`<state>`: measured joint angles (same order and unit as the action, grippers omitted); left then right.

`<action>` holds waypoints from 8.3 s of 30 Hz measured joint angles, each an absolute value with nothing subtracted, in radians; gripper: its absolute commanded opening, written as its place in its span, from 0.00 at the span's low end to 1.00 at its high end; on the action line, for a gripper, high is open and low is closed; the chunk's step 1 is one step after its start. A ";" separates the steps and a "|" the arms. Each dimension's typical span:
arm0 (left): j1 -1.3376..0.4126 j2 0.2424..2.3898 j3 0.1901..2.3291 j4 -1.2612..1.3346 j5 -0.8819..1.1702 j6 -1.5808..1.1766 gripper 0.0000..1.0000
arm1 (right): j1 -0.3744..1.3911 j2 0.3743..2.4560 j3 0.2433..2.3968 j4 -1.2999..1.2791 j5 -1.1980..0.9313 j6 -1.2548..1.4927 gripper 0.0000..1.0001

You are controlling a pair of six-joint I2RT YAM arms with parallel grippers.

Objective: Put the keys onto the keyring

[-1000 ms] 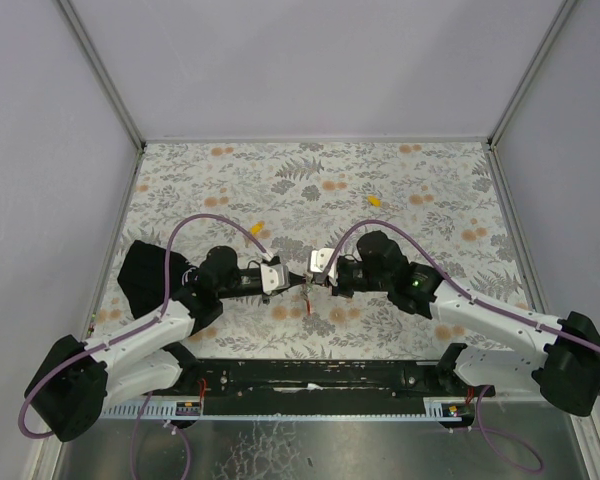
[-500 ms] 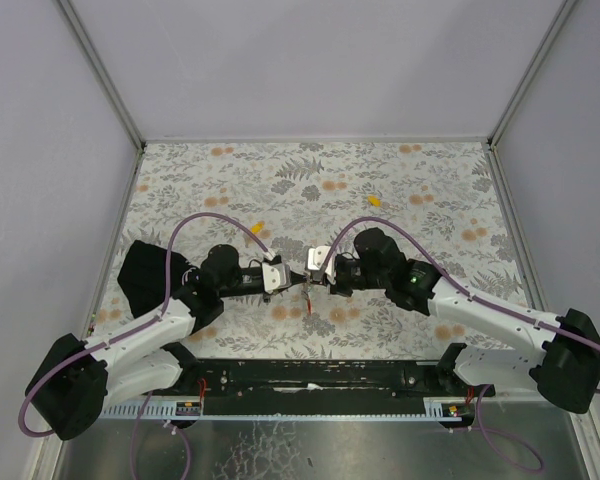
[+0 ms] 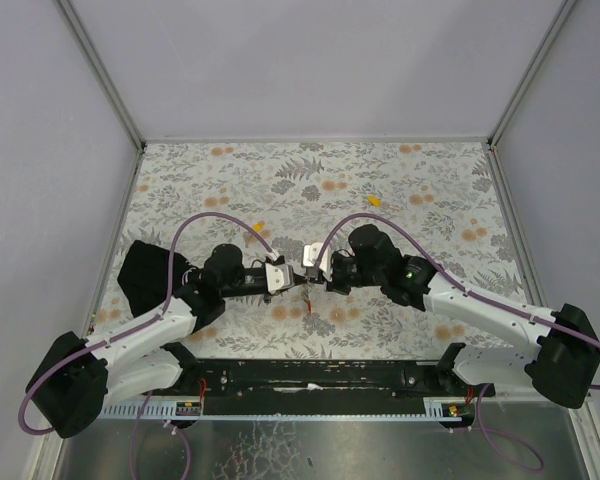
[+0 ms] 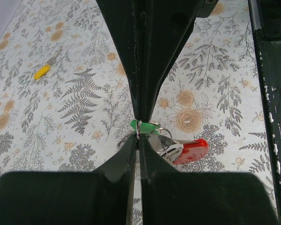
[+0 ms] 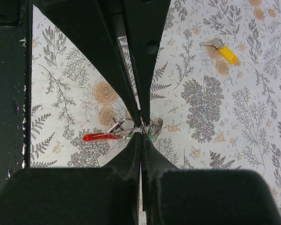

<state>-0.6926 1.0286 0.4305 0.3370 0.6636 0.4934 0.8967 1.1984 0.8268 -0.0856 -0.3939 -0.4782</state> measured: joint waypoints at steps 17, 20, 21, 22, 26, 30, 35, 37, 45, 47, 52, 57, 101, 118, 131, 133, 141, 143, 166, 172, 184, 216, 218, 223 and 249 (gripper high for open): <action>-0.698 1.039 0.443 0.338 0.624 0.440 0.00 | 0.897 1.198 0.832 -0.089 -0.380 -0.509 0.00; -0.698 1.041 0.443 0.345 0.619 0.403 0.00 | 0.897 1.187 0.818 -0.081 -0.370 -0.517 0.00; -0.695 1.044 0.443 0.348 0.617 0.388 0.00 | 0.897 1.182 0.811 -0.076 -0.364 -0.520 0.00; -0.693 1.045 0.443 0.353 0.615 0.374 0.00 | 0.897 1.177 0.804 -0.070 -0.360 -0.521 0.00; -0.693 1.058 0.442 0.387 0.595 0.307 0.00 | 0.897 1.151 0.763 -0.028 -0.351 -0.524 0.00; -0.691 1.063 0.424 0.450 0.571 0.234 0.00 | 0.897 1.145 0.740 0.004 -0.349 -0.524 0.00; -0.687 1.063 0.392 0.521 0.552 0.163 0.00 | 0.897 1.145 0.723 0.039 -0.348 -0.523 0.16; -0.687 1.063 0.385 0.532 0.551 0.152 0.00 | 0.897 1.143 0.706 0.064 -0.335 -0.519 0.20; -0.687 1.059 0.381 0.555 0.552 0.150 0.00 | 0.897 1.053 0.618 0.123 -0.287 -0.496 0.32; -0.687 1.059 0.381 0.555 0.552 0.152 0.00 | 0.897 1.038 0.618 0.148 -0.286 -0.486 0.33; -0.687 1.058 0.381 0.555 0.552 0.153 0.00 | 0.897 1.037 0.619 0.182 -0.286 -0.449 0.33; -0.687 1.055 0.381 0.557 0.551 0.153 0.00 | 0.897 1.060 0.626 0.206 -0.281 -0.377 0.33; -0.685 1.054 0.373 0.596 0.511 0.131 0.00 | 0.899 1.144 0.683 0.191 -0.192 -0.106 0.14; -0.684 1.054 0.363 0.636 0.511 0.099 0.00 | 0.907 1.144 0.660 0.221 -0.180 -0.208 0.22; -0.693 1.053 0.363 0.640 0.524 0.060 0.00 | 0.907 1.080 0.535 0.291 -0.124 -0.339 0.35; -0.694 1.053 0.363 0.639 0.524 0.061 0.00 | 0.907 1.056 0.525 0.290 -0.126 -0.351 0.37; -0.694 1.038 0.362 0.634 0.536 0.086 0.00 | 0.897 0.954 0.562 0.180 -0.232 -0.420 0.43; -0.694 1.037 0.362 0.630 0.546 0.100 0.00 | 0.886 0.962 0.604 0.126 -0.280 -0.443 0.43; -0.694 1.011 0.345 0.629 0.692 0.207 0.00 | 0.790 1.125 0.778 -0.085 -0.598 -0.551 0.32; -0.694 1.010 0.345 0.629 0.705 0.211 0.00 | 0.789 1.143 0.782 -0.084 -0.625 -0.550 0.21; -0.694 0.988 0.323 0.634 0.707 0.218 0.18 | 0.789 1.162 0.797 -0.096 -0.629 -0.538 0.00; -0.694 1.039 0.373 0.621 0.639 0.186 0.28 | 0.788 1.241 1.009 -0.366 -0.569 -0.562 0.00; -0.695 1.048 0.380 0.621 0.638 0.176 0.24 | 0.788 1.241 1.009 -0.364 -0.563 -0.556 0.00; -0.699 1.060 0.389 0.620 0.637 0.161 0.16 | 0.788 1.241 1.009 -0.357 -0.557 -0.544 0.00; -0.707 1.095 0.421 0.573 0.583 0.148 0.00 | 0.788 1.245 1.011 -0.353 -0.508 -0.484 0.00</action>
<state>-0.7067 1.0950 0.4206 0.5728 0.5831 0.1478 0.7879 1.2449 1.0107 -0.3534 -0.5076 -0.4843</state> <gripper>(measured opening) 0.078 0.010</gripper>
